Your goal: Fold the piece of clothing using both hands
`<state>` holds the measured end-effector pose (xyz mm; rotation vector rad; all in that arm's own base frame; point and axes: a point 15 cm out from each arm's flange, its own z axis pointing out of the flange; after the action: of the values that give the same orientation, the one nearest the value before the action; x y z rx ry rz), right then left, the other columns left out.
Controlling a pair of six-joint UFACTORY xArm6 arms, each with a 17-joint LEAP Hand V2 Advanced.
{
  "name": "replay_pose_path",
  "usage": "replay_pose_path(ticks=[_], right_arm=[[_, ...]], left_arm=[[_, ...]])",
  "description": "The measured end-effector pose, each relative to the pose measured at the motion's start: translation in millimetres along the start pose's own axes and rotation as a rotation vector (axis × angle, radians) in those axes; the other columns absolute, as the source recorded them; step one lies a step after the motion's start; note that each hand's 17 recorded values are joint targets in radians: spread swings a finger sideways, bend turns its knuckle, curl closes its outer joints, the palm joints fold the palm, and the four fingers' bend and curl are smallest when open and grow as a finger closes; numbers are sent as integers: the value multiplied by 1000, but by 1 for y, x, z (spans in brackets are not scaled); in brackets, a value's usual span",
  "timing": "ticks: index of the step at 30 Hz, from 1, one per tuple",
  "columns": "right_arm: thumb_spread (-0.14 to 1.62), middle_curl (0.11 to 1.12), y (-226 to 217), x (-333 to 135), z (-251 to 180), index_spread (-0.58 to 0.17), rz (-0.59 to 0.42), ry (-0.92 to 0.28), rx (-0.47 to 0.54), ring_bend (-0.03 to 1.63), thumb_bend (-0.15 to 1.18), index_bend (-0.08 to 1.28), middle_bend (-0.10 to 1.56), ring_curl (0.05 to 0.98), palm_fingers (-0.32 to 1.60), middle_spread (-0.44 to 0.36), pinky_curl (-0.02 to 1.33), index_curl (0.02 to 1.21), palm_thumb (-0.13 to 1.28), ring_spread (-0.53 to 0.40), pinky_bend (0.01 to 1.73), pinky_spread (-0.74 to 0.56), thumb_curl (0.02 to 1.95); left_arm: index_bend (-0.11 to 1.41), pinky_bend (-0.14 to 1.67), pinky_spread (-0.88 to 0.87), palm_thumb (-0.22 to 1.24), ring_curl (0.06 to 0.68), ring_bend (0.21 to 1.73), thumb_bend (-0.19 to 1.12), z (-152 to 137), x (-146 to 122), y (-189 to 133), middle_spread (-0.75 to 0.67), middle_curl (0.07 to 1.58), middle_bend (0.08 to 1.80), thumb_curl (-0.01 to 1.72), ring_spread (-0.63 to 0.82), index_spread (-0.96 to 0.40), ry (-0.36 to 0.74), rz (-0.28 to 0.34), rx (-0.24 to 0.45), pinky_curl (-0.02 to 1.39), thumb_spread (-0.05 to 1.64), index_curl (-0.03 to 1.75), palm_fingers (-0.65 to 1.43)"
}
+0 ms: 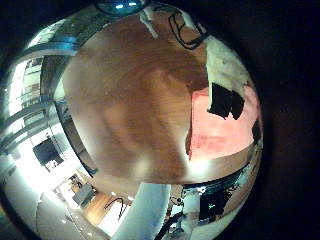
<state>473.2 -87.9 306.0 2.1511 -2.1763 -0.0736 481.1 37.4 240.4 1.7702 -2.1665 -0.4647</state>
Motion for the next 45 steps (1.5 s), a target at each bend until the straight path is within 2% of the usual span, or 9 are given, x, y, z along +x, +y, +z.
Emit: replay_pose_path(ticks=[11, 19, 29, 32, 34, 36, 38, 43, 45], right_arm=[[1186, 536, 59, 35, 47, -251, 63, -23, -78, 989, -33, 171, 569, 406, 275, -110, 552, 388, 288, -137, 693, 164, 299], [1121, 524, 84, 46, 88, -242, 82, -56, -160, 993, -28, 171, 574, 393, 277, -112, 527, 371, 225, -144, 690, 144, 281], [1068, 514, 88, 25, 127, -221, 62, -106, -248, 1016, -24, 188, 589, 384, 325, -110, 489, 366, 213, -155, 672, 103, 280], [1075, 532, 81, 16, 132, -251, 56, -123, -235, 1093, -7, 196, 640, 398, 547, -136, 480, 375, 261, -214, 710, 2, 289], [1103, 549, 79, 11, 132, -288, 54, -137, -231, 1128, 19, 181, 689, 393, 814, -170, 467, 368, 345, -248, 835, -154, 304], [1132, 581, 74, 7, 133, -337, 57, -153, -215, 1163, 57, 224, 743, 413, 1047, -197, 489, 398, 454, -257, 916, -267, 326], [1148, 636, 67, 7, 133, -376, 59, -152, -189, 1177, 96, 409, 837, 453, 1239, -208, 544, 493, 570, -249, 967, -292, 350], [1164, 733, 58, 14, 133, -390, 67, -135, -131, 1257, 145, 755, 1033, 519, 1269, -186, 643, 683, 767, -226, 1125, -276, 397], [1171, 754, 64, 20, 136, -382, 77, -132, -131, 1284, 160, 821, 1084, 536, 1238, -179, 667, 724, 819, -224, 1158, -268, 417]], left_arm=[[207, 642, -542, 545, 466, 980, -18, 5, 25, 19, -114, 764, 188, 413, -280, -297, 15, 72, -51, 926, 1166, 950, 288], [216, 532, -442, 534, 439, 905, -18, 9, 34, 28, -54, 703, 197, 395, -213, -249, 35, 102, -60, 914, 1182, 890, 289], [220, 444, -344, 538, 412, 839, -17, 13, 37, 31, -23, 644, 194, 383, -151, -221, 43, 114, -66, 905, 1189, 836, 311], [204, 433, -325, 538, 409, 833, -17, 17, 39, 34, -20, 630, 194, 380, -144, -212, 49, 117, -75, 904, 1190, 818, 314], [174, 430, -313, 539, 408, 833, -17, 19, 40, 36, -18, 624, 199, 379, -141, -196, 54, 122, -81, 903, 1190, 799, 303], [155, 431, -301, 539, 409, 843, -17, 22, 42, 38, -11, 620, 206, 378, -139, -175, 57, 125, -86, 906, 1190, 771, 290], [149, 430, -289, 537, 409, 852, -17, 24, 45, 38, -6, 612, 213, 375, -130, -155, 60, 130, -83, 904, 1194, 742, 281], [162, 423, -260, 531, 406, 853, -17, 29, 53, 35, 0, 598, 231, 372, -120, -125, 62, 141, -58, 899, 1200, 682, 273], [166, 422, -254, 531, 405, 853, -17, 32, 57, 36, 1, 594, 233, 371, -118, -120, 63, 145, -59, 897, 1201, 668, 274]])
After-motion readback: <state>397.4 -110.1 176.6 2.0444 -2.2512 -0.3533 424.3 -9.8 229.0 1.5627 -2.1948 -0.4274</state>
